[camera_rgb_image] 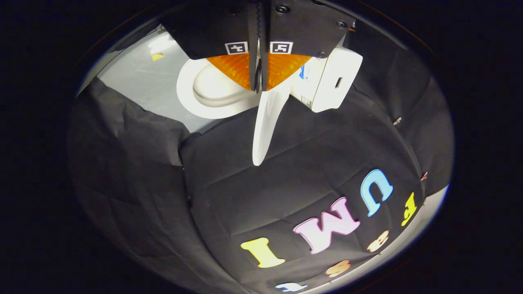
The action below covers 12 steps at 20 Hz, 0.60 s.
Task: Open the toilet lid.
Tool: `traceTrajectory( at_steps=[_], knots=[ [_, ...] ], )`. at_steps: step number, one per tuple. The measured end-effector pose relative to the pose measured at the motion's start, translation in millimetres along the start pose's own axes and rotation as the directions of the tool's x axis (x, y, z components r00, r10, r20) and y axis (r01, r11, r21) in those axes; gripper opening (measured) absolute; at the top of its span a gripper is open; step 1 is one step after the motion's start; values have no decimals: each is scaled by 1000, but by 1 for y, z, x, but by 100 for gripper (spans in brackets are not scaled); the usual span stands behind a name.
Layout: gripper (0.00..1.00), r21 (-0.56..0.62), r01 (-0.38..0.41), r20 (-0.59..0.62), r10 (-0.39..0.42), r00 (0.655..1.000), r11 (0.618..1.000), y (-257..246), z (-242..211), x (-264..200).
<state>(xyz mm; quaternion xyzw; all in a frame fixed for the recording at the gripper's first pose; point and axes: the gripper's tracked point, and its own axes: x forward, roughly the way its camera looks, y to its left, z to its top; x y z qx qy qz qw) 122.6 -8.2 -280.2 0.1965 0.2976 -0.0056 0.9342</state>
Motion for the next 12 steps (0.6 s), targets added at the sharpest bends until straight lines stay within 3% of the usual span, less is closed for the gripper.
traceTrajectory(
  at_steps=[5, 12],
  knots=[
    [5, -149, 4, 42, 2, 999, 989, 60, 4, -11],
    [5, -341, -17, 85, 49, 995, 940, 148, -4, -18]
  ],
)
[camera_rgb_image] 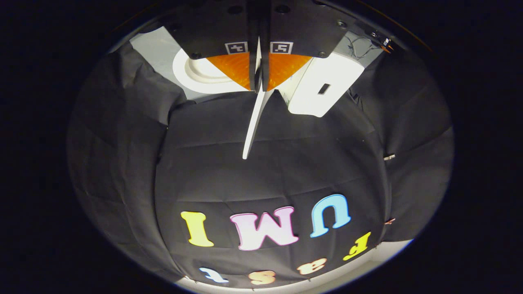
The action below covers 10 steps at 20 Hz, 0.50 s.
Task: Open the toilet lid.
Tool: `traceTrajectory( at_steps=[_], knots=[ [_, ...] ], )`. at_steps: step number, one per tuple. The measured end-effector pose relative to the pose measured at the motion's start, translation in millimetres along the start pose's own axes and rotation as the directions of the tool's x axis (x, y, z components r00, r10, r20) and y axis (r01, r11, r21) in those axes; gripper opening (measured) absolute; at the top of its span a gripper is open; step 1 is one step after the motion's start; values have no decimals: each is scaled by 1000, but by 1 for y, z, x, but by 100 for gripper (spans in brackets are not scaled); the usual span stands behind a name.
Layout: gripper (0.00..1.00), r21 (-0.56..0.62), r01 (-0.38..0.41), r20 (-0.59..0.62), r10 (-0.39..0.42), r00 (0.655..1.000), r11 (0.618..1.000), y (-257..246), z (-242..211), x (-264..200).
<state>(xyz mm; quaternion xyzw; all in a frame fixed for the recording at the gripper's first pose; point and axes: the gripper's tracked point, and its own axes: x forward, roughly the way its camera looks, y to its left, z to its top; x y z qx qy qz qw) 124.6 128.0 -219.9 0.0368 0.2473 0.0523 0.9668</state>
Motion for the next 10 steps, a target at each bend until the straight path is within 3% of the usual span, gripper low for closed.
traceTrajectory(
  at_steps=[10],
  knots=[
    [5, -158, -84, 37, 91, 995, 984, 108, 3, 4]
  ],
)
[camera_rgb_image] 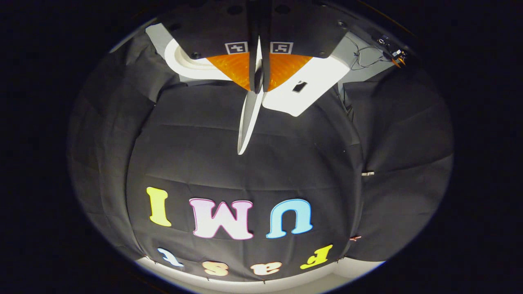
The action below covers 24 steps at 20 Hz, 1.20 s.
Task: Open the toilet lid.
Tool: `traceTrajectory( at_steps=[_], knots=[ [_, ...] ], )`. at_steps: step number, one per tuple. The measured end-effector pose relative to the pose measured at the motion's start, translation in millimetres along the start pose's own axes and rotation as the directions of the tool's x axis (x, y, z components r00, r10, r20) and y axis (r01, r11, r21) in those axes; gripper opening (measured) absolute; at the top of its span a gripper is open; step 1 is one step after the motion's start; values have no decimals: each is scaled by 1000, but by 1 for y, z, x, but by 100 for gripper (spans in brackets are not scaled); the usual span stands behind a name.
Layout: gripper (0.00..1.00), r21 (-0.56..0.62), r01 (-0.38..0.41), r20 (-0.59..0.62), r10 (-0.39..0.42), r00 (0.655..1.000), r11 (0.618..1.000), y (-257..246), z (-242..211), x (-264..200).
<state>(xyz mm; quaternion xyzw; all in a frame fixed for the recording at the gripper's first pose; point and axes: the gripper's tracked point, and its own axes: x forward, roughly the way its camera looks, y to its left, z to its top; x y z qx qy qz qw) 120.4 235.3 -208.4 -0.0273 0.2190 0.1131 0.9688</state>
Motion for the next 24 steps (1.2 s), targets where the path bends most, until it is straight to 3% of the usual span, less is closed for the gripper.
traceTrajectory(
  at_steps=[18, 21, 24],
  knots=[
    [8, -64, -120, -21, 118, 993, 991, 95, -3, 19],
    [20, -56, -151, -25, 150, 988, 987, 101, -5, 15],
    [76, -41, -182, -25, 181, 983, 983, 106, -6, 11]
  ],
)
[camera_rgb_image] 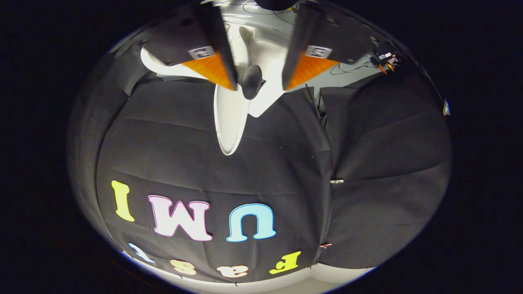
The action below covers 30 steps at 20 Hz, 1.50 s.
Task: Open the toilet lid.
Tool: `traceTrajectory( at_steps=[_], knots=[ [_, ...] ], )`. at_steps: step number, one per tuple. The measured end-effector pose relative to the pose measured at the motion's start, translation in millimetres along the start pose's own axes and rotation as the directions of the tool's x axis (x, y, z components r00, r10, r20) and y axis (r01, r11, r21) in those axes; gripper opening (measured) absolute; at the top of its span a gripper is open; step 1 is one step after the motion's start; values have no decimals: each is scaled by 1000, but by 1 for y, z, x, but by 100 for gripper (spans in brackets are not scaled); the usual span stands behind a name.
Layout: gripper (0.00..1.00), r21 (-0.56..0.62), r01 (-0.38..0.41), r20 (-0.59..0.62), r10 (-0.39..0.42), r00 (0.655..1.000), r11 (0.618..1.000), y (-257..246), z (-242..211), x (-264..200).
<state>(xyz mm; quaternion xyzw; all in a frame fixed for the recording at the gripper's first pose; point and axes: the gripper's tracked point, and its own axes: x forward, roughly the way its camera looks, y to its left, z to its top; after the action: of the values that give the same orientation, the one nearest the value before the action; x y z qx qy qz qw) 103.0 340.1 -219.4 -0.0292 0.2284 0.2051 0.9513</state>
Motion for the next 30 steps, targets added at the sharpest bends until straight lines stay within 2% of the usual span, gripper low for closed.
traceTrajectory(
  at_steps=[1, 2, 7, 12, 17, 24, 30],
  knots=[
    [95, 2, -5, 7, 5, 1000, 1000, 0, 2, -4],
    [98, 8, -12, 18, 12, 1000, 1000, 0, 7, -9],
    [98, 32, -11, 101, 8, 995, 999, -18, 43, -44],
    [98, 42, 43, 191, -50, 980, 998, -62, 81, -92],
    [98, 62, 106, 283, -119, 952, 992, -117, 111, -148],
    [98, 110, 218, 338, -242, 910, 970, -193, 117, -221],
    [98, 134, 272, 325, -301, 896, 953, -231, 103, -259]
  ],
)
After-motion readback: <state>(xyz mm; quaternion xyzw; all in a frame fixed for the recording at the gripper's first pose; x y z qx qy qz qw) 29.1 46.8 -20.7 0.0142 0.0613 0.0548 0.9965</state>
